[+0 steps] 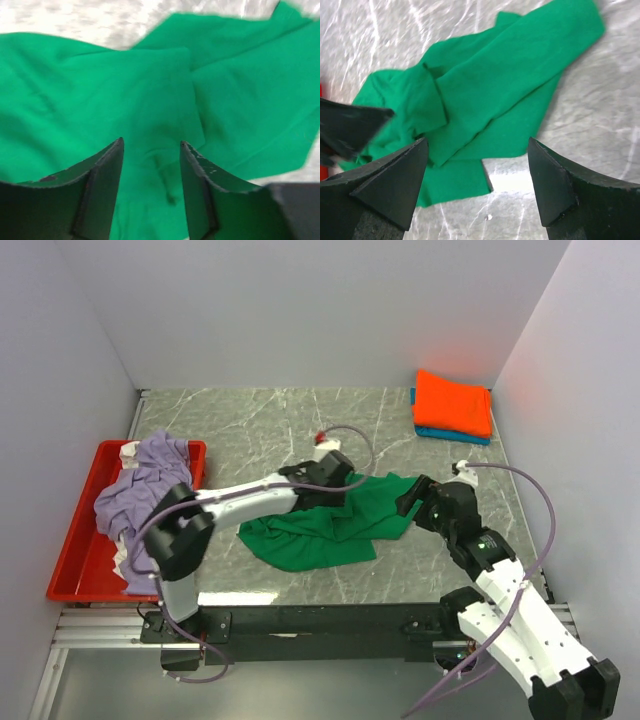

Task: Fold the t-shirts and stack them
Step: Flatten the tshirt out

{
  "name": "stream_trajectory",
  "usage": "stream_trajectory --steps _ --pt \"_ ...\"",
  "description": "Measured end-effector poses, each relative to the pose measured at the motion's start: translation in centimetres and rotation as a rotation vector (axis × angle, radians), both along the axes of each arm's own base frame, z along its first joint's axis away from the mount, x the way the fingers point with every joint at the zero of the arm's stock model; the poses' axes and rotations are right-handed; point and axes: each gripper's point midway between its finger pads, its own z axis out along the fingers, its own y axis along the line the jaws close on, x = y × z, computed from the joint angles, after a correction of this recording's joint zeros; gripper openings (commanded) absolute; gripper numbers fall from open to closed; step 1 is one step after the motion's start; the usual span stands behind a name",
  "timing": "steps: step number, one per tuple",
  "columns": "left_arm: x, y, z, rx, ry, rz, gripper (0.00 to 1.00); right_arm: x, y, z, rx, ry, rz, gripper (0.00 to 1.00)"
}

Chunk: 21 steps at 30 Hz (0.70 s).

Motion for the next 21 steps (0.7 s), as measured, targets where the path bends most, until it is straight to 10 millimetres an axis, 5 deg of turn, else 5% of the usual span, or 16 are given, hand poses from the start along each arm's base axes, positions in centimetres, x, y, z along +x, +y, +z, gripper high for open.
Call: stream_trajectory --steps 10,21 --pt "-0.9 -5.1 -4.6 0.200 0.001 -0.139 0.50 0.5 -3.4 -1.2 0.039 0.040 -0.093 0.86" --pt "-1.1 -5.9 -7.0 0.271 0.011 -0.188 0.51 0.2 -2.8 -2.0 0.086 0.072 -0.047 0.86"
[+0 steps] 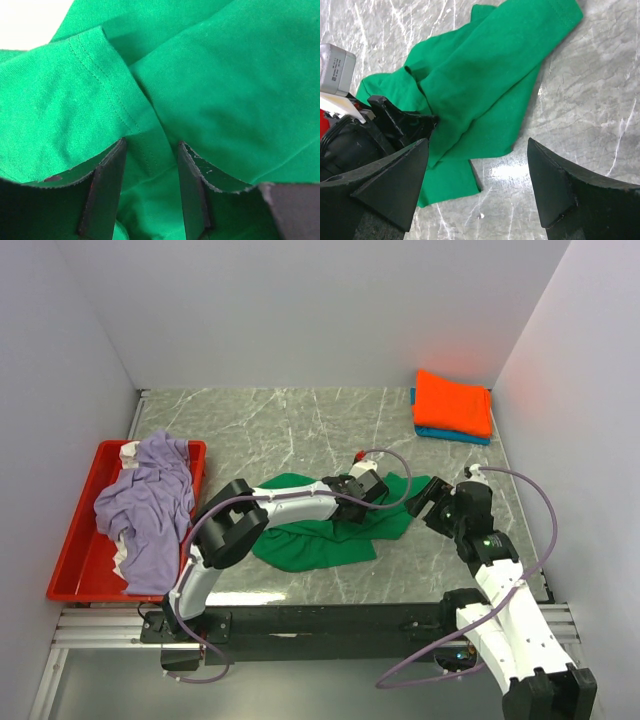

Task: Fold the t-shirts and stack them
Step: Flatten the tshirt out

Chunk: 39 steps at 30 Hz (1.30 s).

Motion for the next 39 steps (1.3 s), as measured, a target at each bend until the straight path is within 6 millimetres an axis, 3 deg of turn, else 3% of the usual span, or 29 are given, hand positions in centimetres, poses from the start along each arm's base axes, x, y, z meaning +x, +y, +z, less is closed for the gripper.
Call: stream_trajectory --steps 5,8,11,18,23,30,39 --pt "0.0 0.0 0.0 0.002 -0.002 -0.004 0.46 0.1 0.1 -0.2 0.012 -0.005 0.005 0.85" --pt "0.2 0.1 0.1 0.004 -0.010 0.007 0.29 0.0 0.0 -0.5 0.014 0.007 0.004 0.85" --pt "0.4 0.4 0.0 0.014 -0.023 0.021 0.22 0.1 0.0 -0.6 0.014 0.007 0.002 0.85" --pt "0.2 1.7 0.4 0.025 -0.042 0.055 0.13 0.0 0.1 -1.2 0.020 0.026 0.006 0.85" --pt "0.0 3.1 2.9 -0.009 -0.067 0.081 0.13 0.3 0.2 -1.4 0.027 0.033 0.012 0.85" --pt "0.1 5.5 7.1 -0.105 -0.101 0.143 0.01 1.0 0.2 -2.1 0.035 0.054 -0.003 0.84" --pt "-0.8 13.2 11.8 -0.255 -0.123 0.269 0.01 3.0 -1.9 -5.1 0.030 0.168 -0.118 0.79"
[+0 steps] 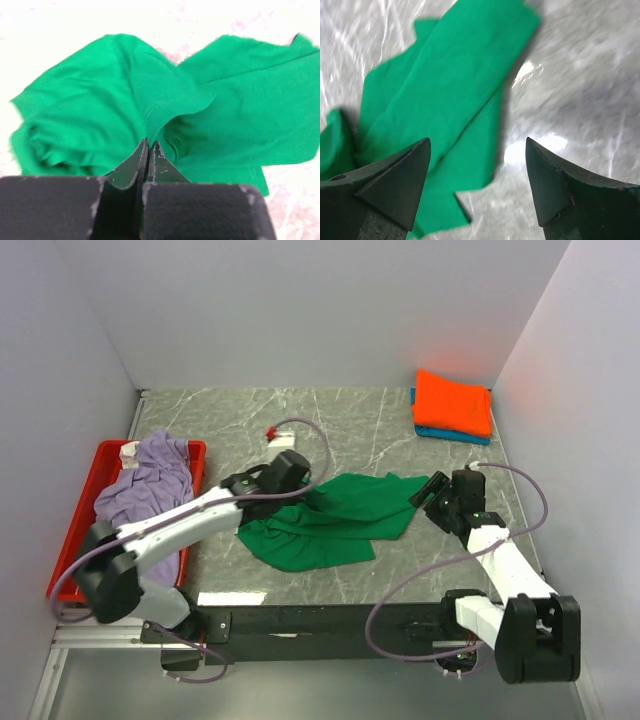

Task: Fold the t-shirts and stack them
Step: Flatten the tshirt out

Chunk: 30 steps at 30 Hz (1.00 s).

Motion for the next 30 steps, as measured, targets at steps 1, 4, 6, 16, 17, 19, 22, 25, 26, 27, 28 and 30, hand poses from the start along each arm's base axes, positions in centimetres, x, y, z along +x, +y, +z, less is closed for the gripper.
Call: stream_trajectory --steps 1,4,6,16,17,19,22,25,26,27,28,30 --pt "-0.1 0.7 0.5 -0.019 -0.008 0.011 0.01 0.3 -0.5 -0.2 0.003 0.005 -0.021 0.77" --pt "-0.7 2.2 1.8 -0.069 -0.024 0.022 0.01 1.4 -2.2 -1.2 0.016 0.023 -0.099 0.66" --pt "-1.1 2.7 2.1 -0.090 -0.027 0.021 0.01 2.1 -3.1 -1.9 0.034 0.037 -0.142 0.56" --pt "-2.2 4.5 1.5 -0.126 -0.004 0.035 0.01 4.0 -3.4 -4.9 0.118 0.081 -0.192 0.53" --pt "-2.1 4.5 1.6 -0.130 -0.006 0.035 0.01 4.2 -3.4 -4.9 0.123 0.074 -0.193 0.53" --pt "-2.1 4.5 1.8 -0.138 -0.008 0.033 0.01 4.6 -3.3 -4.9 0.135 0.065 -0.198 0.53" --pt "-2.2 4.5 1.8 -0.139 -0.006 0.033 0.01 5.3 -3.4 -4.9 0.149 0.046 -0.207 0.52" --pt "-2.2 4.5 1.8 -0.139 -0.007 0.033 0.01 5.9 -3.3 -5.0 0.168 0.034 -0.209 0.46" --pt "-2.2 4.5 1.8 -0.139 -0.006 0.032 0.01 6.1 -3.2 -5.0 0.173 0.031 -0.209 0.40" --pt "-2.2 4.5 1.8 -0.139 -0.006 0.033 0.01 6.2 -3.3 -5.1 0.175 0.028 -0.209 0.37" --pt "-2.2 4.5 1.8 -0.139 -0.006 0.033 0.01 6.2 -3.3 -5.1 0.176 0.031 -0.211 0.33" --pt "-2.2 4.6 1.7 -0.138 -0.005 0.034 0.01 6.2 -3.3 -5.2 0.175 0.033 -0.214 0.22"
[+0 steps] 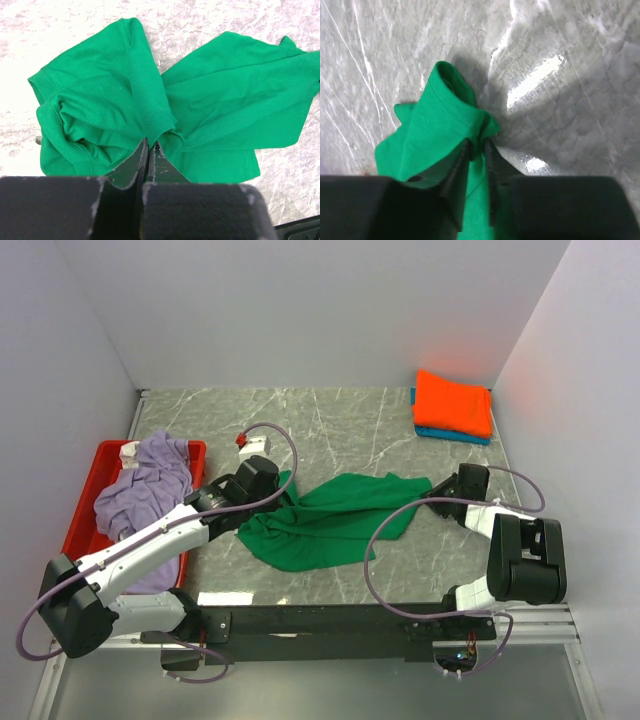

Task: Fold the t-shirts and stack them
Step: Flatten the tshirt out

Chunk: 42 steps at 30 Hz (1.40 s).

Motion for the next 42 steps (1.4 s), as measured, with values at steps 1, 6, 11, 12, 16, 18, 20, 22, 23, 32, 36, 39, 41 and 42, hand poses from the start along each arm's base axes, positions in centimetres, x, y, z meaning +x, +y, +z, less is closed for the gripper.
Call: stream_trajectory --steps 1,6,11,12,16,18,20,22,23,32,36,39,41,42 --pt "0.0 0.0 0.0 0.001 0.001 0.001 0.01 0.0 0.0 0.0 0.001 0.000 -0.003 0.19" --pt "-0.1 0.3 0.1 0.001 0.003 0.007 0.01 -0.3 -0.3 0.6 -0.015 0.007 -0.008 0.07" --pt "-0.2 1.0 0.7 -0.002 -0.006 0.028 0.01 0.2 -0.6 4.2 -0.048 -0.055 0.000 0.04" --pt "-0.2 1.2 1.2 -0.003 -0.014 0.037 0.01 0.3 -0.7 4.6 -0.051 -0.065 0.001 0.03" --pt "0.4 2.2 4.4 -0.035 -0.074 0.087 0.01 0.5 -0.4 8.5 -0.058 -0.144 0.018 0.00" --pt "0.8 2.6 6.9 -0.068 -0.127 0.116 0.01 0.6 -0.2 10.8 -0.053 -0.187 0.029 0.00" --pt "1.2 3.3 10.0 -0.103 -0.189 0.149 0.01 0.9 0.1 13.6 -0.050 -0.236 0.040 0.00" --pt "1.5 3.8 13.5 -0.146 -0.256 0.179 0.01 1.2 0.3 17.3 -0.050 -0.305 0.053 0.00" --pt "1.7 4.1 15.5 -0.169 -0.291 0.195 0.01 1.2 0.4 19.0 -0.048 -0.333 0.057 0.00" --pt "-0.6 7.6 30.9 -0.371 -0.573 0.236 0.01 -2.2 1.8 38.6 -0.088 -0.703 0.103 0.00" --pt "-3.1 9.6 36.2 -0.452 -0.680 0.219 0.01 -6.5 2.6 45.9 -0.123 -0.855 0.120 0.00" --pt "-5.1 11.2 39.4 -0.503 -0.752 0.204 0.00 -9.4 3.0 49.5 -0.147 -0.934 0.130 0.00" --pt "-6.4 12.2 40.9 -0.528 -0.792 0.195 0.01 -11.5 3.5 51.8 -0.161 -0.992 0.142 0.00" --pt "-6.9 12.6 41.7 -0.541 -0.811 0.194 0.01 -12.2 3.7 52.6 -0.166 -1.013 0.147 0.00"
